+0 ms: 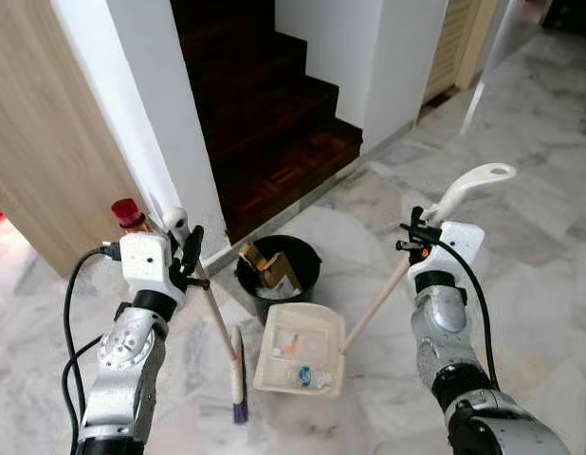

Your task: Sweep floor

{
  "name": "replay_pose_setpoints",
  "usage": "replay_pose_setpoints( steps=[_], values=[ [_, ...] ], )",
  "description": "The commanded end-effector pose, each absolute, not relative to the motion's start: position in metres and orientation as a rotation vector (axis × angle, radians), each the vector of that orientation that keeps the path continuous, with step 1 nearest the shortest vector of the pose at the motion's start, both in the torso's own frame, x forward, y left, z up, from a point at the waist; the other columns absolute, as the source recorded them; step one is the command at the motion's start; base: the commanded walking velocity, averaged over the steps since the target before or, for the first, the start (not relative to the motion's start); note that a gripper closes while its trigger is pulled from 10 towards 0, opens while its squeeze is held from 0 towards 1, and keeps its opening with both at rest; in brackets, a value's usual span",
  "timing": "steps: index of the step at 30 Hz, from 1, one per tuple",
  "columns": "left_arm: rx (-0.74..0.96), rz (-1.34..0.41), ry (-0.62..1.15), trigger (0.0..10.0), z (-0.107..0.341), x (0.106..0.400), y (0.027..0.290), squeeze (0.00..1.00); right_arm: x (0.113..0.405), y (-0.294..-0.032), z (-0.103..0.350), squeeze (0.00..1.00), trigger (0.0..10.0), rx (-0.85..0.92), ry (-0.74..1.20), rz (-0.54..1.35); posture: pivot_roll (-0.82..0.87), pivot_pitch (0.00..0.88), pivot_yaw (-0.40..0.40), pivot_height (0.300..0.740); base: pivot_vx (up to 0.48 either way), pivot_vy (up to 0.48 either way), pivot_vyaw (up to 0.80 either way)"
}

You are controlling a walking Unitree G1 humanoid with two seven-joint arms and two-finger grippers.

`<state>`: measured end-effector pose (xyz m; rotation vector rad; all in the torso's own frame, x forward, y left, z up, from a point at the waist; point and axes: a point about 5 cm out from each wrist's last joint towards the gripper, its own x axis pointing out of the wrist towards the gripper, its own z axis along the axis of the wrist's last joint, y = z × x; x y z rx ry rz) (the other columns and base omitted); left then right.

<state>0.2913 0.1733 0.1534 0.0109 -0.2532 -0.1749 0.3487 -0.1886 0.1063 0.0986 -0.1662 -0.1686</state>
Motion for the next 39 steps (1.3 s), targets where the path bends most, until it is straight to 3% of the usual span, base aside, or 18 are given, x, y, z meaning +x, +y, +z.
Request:
replay_pose_setpoints(
  steps=[1,23,39],
  values=[
    [0.008,-0.176,-0.299,10.0,0.164,0.291,0.176,0.0,0.356,-0.186,0.126,0.0,10.0,0.095,-0.24,-0.158,0.09,0.035,0.044,0.74,0.0,0.36,0.0],
    [0.03,-0.16,-0.29,10.0,0.161,0.291,0.181,0.0,0.348,-0.213,0.123,0.0,10.0,0.059,-0.249,-0.285,0.09,0.053,0.038,0.74,0.0,0.04,0.0],
    [0.036,-0.163,-0.297,10.0,0.163,0.293,0.182,0.0,0.339,-0.25,0.115,0.0,10.0,0.434,-0.259,-0.448,0.09,0.048,0.043,0.74,0.0,0.0,0.0]
  ],
)
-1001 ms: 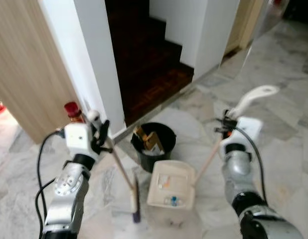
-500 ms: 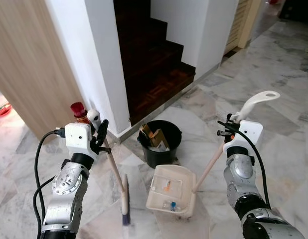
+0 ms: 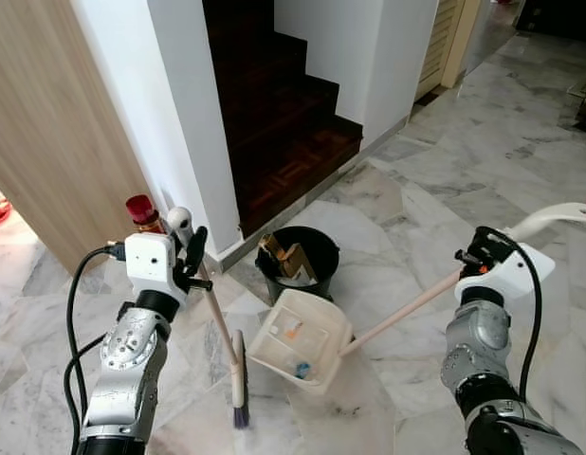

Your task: Sweep floor

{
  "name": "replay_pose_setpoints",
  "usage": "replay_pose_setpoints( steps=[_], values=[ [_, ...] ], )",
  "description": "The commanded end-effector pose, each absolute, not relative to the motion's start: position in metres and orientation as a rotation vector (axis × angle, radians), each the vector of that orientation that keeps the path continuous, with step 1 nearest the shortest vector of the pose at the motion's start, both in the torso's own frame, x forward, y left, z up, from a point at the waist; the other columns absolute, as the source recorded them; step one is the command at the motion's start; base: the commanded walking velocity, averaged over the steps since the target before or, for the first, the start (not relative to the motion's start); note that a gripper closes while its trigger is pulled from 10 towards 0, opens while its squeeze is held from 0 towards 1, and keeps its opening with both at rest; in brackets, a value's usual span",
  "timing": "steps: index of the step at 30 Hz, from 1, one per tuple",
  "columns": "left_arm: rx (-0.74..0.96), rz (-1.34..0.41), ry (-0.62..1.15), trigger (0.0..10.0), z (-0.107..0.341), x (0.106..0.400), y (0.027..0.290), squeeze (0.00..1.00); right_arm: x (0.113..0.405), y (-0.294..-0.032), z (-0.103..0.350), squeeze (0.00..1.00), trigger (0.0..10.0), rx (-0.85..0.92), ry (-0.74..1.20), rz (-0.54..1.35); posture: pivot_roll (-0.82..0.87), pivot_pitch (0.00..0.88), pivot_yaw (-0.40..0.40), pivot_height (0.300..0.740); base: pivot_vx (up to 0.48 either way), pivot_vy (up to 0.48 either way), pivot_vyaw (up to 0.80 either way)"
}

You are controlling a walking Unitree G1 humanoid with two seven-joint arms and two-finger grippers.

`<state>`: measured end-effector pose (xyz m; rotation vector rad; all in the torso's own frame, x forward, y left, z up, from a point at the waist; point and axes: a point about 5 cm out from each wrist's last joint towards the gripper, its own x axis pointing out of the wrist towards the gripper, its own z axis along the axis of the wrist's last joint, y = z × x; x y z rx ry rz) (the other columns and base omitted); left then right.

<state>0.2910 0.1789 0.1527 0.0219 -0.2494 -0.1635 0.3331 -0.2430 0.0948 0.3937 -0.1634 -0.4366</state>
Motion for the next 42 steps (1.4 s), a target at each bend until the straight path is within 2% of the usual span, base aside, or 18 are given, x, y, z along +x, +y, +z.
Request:
replay_pose_setpoints(
  steps=[1,11,25,36,42],
  values=[
    [0.036,-0.163,-0.297,10.0,0.163,0.293,0.182,0.0,0.339,-0.25,0.115,0.0,10.0,0.434,-0.259,-0.448,0.09,0.048,0.043,0.74,0.0,0.0,0.0],
    [0.037,-0.17,-0.296,10.0,0.163,0.293,0.179,0.0,0.334,-0.254,0.112,0.0,10.0,0.434,-0.265,-0.442,0.09,0.048,0.044,0.74,0.0,0.0,0.0],
    [0.036,-0.169,-0.305,10.0,0.162,0.294,0.177,0.0,0.349,-0.247,0.148,0.0,10.0,0.458,-0.392,-0.388,0.09,0.036,0.032,0.74,0.0,0.0,0.0],
    [0.045,-0.185,-0.305,10.0,0.161,0.298,0.169,0.0,0.358,-0.232,0.179,0.0,10.0,0.419,-0.496,-0.32,0.08,0.016,0.03,0.74,0.0,0.0,0.0],
    [0.044,-0.184,-0.306,10.0,0.16,0.3,0.167,0.0,0.364,-0.213,0.197,0.0,10.0,0.353,-0.54,-0.226,0.08,0.011,0.026,0.74,0.0,0.0,0.0]
  ],
)
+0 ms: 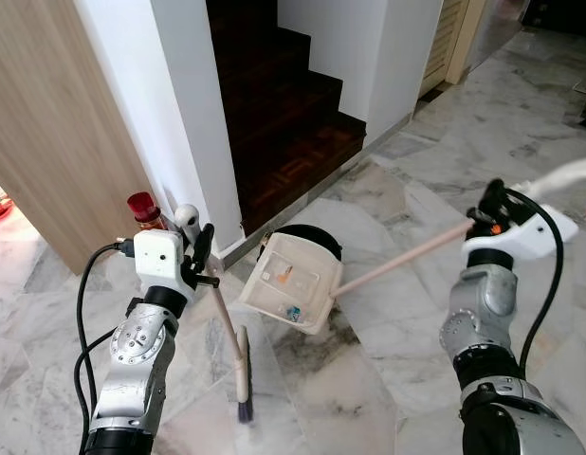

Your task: Sweep floor

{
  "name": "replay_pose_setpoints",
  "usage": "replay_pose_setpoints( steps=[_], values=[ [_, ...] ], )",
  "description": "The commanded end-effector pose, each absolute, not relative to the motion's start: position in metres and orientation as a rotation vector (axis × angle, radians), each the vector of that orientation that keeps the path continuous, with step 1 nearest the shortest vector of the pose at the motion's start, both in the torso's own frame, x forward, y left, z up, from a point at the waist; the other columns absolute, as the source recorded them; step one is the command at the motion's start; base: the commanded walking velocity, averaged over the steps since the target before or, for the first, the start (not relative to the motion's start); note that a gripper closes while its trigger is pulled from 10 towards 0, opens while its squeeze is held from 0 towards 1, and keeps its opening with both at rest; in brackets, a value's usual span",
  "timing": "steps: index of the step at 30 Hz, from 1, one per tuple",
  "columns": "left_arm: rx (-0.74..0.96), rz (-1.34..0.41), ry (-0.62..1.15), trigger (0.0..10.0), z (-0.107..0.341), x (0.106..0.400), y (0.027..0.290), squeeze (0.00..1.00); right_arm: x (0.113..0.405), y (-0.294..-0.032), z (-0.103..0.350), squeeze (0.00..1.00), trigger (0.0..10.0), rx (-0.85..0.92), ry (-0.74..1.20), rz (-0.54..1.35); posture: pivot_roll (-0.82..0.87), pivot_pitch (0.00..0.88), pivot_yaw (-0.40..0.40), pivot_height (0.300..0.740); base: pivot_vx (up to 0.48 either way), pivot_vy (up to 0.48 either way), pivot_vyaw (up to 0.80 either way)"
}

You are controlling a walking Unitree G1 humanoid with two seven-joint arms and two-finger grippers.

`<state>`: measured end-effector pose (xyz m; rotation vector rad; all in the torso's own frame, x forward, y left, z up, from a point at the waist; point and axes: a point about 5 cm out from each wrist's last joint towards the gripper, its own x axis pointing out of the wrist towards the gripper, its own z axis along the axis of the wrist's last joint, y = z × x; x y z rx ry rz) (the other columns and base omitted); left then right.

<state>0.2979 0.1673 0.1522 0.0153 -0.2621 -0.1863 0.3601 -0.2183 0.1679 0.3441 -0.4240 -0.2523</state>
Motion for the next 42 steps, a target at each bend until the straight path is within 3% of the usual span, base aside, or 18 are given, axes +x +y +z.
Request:
replay_pose_setpoints(
  steps=[1,5,28,42],
  values=[
    [0.047,-0.188,-0.306,10.0,0.159,0.3,0.166,0.0,0.365,-0.209,0.199,0.0,10.0,0.36,-0.549,-0.217,0.08,0.008,0.027,0.74,0.0,0.0,0.0],
    [0.05,-0.188,-0.308,10.0,0.16,0.3,0.166,0.0,0.365,-0.208,0.2,0.0,10.0,0.371,-0.555,-0.218,0.08,0.007,0.025,0.74,0.0,0.0,0.62],
    [0.054,-0.185,-0.316,10.0,0.161,0.301,0.167,0.0,0.368,-0.2,0.198,0.0,10.0,0.391,-0.512,-0.19,0.09,0.019,0.025,0.74,0.0,0.0,0.0],
    [0.053,-0.176,-0.328,10.0,0.164,0.302,0.166,0.0,0.369,-0.195,0.212,0.0,10.0,0.385,-0.558,-0.17,0.09,0.031,0.022,0.74,0.242,0.0,0.0]
  ],
)
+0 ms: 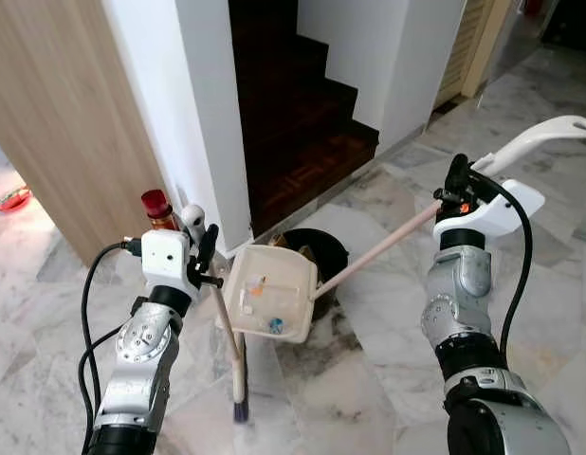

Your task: Sweep floor

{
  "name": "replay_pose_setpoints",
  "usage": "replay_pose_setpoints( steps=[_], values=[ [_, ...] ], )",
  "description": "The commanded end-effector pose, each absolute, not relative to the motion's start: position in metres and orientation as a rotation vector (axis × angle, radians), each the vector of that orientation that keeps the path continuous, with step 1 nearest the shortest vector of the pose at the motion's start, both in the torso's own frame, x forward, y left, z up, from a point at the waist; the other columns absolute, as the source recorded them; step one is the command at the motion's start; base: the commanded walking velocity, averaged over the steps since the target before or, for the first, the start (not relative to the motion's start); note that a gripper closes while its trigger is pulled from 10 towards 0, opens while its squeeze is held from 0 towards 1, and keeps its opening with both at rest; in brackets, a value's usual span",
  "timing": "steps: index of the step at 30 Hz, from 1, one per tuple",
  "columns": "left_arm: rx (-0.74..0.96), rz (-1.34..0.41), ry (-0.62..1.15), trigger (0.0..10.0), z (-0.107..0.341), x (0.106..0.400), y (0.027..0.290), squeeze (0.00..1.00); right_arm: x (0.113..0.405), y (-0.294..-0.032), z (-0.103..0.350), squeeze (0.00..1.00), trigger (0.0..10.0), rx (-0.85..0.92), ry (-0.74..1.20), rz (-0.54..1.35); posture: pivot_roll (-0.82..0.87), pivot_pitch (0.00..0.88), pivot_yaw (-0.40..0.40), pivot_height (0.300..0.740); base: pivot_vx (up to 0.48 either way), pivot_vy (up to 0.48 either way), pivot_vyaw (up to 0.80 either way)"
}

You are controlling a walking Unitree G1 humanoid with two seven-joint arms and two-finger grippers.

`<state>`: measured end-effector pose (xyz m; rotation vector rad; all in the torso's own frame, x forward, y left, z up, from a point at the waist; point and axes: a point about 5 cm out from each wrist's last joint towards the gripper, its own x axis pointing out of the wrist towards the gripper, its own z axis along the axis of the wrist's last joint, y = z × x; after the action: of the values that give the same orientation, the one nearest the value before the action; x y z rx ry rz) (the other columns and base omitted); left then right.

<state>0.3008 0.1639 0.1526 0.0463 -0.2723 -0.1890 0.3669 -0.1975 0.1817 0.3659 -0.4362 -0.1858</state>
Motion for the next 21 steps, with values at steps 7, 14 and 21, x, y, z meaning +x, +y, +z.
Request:
replay_pose_setpoints(
  steps=[7,14,21],
  values=[
    [0.052,-0.174,-0.326,10.0,0.163,0.302,0.167,0.0,0.368,-0.194,0.222,0.0,10.0,0.37,-0.597,-0.164,0.09,0.037,0.021,0.74,0.249,0.0,0.0],
    [0.051,-0.172,-0.326,10.0,0.163,0.302,0.166,0.0,0.368,-0.191,0.228,0.0,10.0,0.362,-0.615,-0.15,0.09,0.041,0.018,0.74,0.253,0.0,0.0],
    [0.051,-0.168,-0.329,10.0,0.163,0.302,0.167,0.0,0.367,-0.189,0.231,0.0,10.0,0.351,-0.621,-0.139,0.09,0.04,0.017,0.74,0.251,0.0,0.0]
  ],
)
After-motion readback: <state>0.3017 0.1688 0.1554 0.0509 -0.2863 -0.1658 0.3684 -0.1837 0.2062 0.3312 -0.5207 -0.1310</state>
